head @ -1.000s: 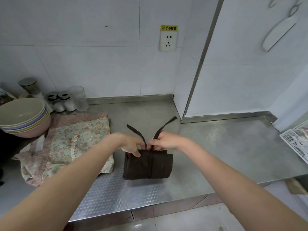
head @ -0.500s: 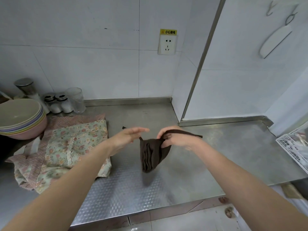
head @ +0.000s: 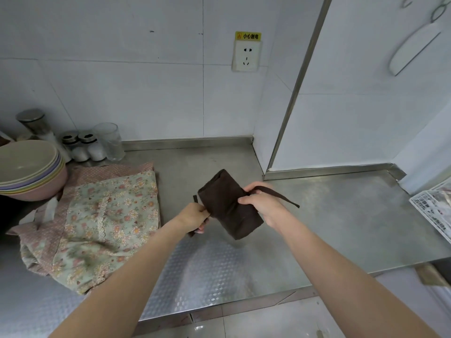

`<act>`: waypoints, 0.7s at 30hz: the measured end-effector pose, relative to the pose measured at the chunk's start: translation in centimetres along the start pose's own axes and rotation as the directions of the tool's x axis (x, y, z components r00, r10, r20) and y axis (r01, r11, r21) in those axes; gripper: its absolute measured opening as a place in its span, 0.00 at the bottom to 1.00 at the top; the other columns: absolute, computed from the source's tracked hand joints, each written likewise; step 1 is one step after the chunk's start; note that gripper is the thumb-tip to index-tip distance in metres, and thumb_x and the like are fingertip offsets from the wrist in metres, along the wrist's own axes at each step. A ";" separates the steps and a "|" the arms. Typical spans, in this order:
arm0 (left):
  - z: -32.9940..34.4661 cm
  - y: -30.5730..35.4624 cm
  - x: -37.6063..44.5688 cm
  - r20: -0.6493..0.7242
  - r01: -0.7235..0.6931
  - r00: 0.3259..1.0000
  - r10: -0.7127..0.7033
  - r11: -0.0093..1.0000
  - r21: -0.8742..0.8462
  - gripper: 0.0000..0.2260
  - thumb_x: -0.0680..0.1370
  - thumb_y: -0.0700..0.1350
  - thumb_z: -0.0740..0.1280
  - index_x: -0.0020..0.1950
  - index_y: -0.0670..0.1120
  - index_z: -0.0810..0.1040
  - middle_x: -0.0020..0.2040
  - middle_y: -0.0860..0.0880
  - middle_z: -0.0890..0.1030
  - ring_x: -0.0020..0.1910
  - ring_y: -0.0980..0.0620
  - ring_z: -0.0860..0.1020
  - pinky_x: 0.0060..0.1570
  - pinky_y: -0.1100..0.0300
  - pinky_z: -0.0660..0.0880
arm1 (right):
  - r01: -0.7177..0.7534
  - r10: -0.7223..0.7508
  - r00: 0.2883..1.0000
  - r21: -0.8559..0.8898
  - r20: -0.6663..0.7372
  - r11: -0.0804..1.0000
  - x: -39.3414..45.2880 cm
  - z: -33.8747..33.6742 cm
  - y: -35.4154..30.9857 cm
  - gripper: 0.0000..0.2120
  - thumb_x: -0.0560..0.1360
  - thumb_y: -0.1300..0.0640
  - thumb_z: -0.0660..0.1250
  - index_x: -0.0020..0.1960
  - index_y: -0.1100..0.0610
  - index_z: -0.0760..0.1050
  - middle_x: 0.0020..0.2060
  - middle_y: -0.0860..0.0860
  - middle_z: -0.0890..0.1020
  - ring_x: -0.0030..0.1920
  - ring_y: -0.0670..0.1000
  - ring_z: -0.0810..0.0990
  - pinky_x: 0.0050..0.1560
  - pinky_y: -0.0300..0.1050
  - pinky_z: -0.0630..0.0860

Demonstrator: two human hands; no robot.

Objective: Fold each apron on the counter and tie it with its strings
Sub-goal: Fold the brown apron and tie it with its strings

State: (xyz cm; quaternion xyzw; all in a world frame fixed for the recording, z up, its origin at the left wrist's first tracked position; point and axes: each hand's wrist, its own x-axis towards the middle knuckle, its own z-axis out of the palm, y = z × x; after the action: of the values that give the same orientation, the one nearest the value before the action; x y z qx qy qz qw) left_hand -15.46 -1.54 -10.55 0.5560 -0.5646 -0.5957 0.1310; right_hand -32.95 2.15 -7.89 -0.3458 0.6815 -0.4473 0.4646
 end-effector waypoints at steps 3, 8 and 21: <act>0.1 -0.5 0.5 0.039 -0.020 0.999 0.010 0.964 0.264 0.07 0.78 0.38 0.62 0.46 0.39 0.79 0.29 0.48 0.70 0.26 0.52 0.67 0.24 0.66 0.66 | 0.034 -0.063 0.983 -0.162 -0.174 0.986 0.5 0.6 1.1 0.15 0.66 0.71 0.72 0.33 0.54 0.71 0.31 0.49 0.73 0.35 0.49 0.73 0.39 0.39 0.70; 1.4 0.5 0.2 0.181 -0.243 0.969 0.169 0.778 0.579 0.11 0.79 0.44 0.62 0.45 0.42 0.83 0.33 0.50 0.75 0.30 0.56 0.70 0.32 0.66 0.66 | 0.160 -0.265 0.961 -0.632 -0.075 0.758 0.2 2.6 3.0 0.12 0.68 0.67 0.69 0.39 0.53 0.69 0.42 0.53 0.77 0.46 0.54 0.76 0.39 0.38 0.62; 0.6 -0.4 0.1 0.362 0.040 0.932 -0.027 0.999 -0.029 0.13 0.81 0.48 0.58 0.40 0.48 0.78 0.39 0.54 0.78 0.38 0.59 0.73 0.40 0.68 0.70 | 0.141 -0.063 0.978 -0.399 0.201 0.906 -0.5 5.1 7.5 0.20 0.60 0.58 0.74 0.49 0.66 0.78 0.38 0.55 0.79 0.41 0.52 0.78 0.37 0.38 0.69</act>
State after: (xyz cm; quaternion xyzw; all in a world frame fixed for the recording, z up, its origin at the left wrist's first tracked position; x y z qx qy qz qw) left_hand -15.75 -1.14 -11.07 0.4441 -0.5588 -0.6999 0.0246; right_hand -28.44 3.82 -15.53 -0.5107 0.6957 -0.2839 0.4179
